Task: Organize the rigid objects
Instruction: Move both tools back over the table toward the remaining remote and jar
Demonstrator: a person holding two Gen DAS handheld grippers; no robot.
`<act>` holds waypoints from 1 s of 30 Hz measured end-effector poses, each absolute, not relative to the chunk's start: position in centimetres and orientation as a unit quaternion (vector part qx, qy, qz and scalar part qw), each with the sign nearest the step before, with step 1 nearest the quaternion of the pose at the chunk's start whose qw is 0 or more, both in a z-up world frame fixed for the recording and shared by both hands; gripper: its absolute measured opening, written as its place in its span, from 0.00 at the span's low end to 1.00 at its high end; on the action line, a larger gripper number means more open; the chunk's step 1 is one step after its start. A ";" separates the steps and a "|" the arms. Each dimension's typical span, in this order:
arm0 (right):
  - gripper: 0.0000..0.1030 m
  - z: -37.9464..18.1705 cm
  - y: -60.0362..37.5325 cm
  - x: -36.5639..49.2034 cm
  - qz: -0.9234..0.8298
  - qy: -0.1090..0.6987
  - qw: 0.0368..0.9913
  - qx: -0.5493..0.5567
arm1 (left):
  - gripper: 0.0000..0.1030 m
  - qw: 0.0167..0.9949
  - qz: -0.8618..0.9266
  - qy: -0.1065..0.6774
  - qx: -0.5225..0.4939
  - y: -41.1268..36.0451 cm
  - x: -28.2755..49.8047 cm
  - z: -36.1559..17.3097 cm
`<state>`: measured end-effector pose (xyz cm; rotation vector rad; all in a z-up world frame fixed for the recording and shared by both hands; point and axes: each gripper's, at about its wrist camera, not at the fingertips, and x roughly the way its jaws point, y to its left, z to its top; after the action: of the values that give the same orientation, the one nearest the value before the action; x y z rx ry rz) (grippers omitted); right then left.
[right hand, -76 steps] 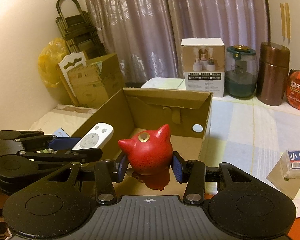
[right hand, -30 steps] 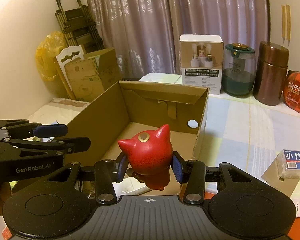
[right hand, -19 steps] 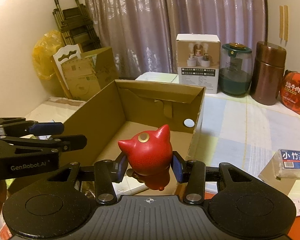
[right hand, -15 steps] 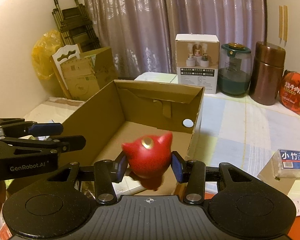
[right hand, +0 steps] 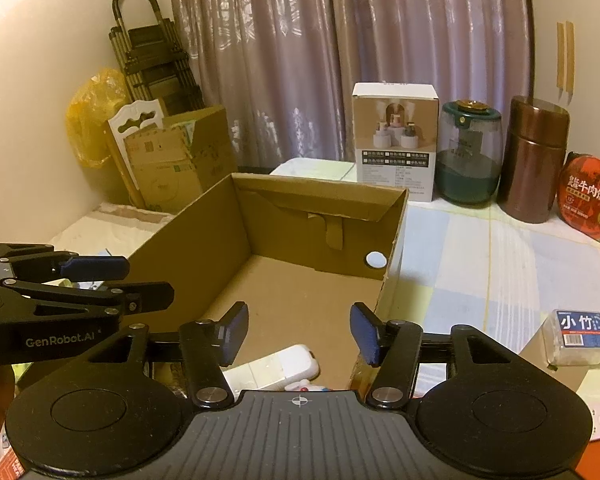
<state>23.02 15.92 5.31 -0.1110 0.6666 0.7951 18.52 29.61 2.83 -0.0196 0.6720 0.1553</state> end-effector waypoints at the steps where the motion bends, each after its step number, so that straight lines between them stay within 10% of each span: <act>1: 0.53 5.3 15.9 23.0 0.380 0.318 0.867 -0.053 | 0.47 0.941 0.076 0.329 -0.009 29.6 18.4 2.8; 30: 0.55 8.2 4.2 23.1 0.347 0.247 0.905 -0.003 | 0.48 0.956 0.018 0.292 -0.019 21.8 18.4 6.4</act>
<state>23.11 4.24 8.23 -0.0063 0.5111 0.7168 18.38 21.81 6.44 -0.0380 0.5935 0.0364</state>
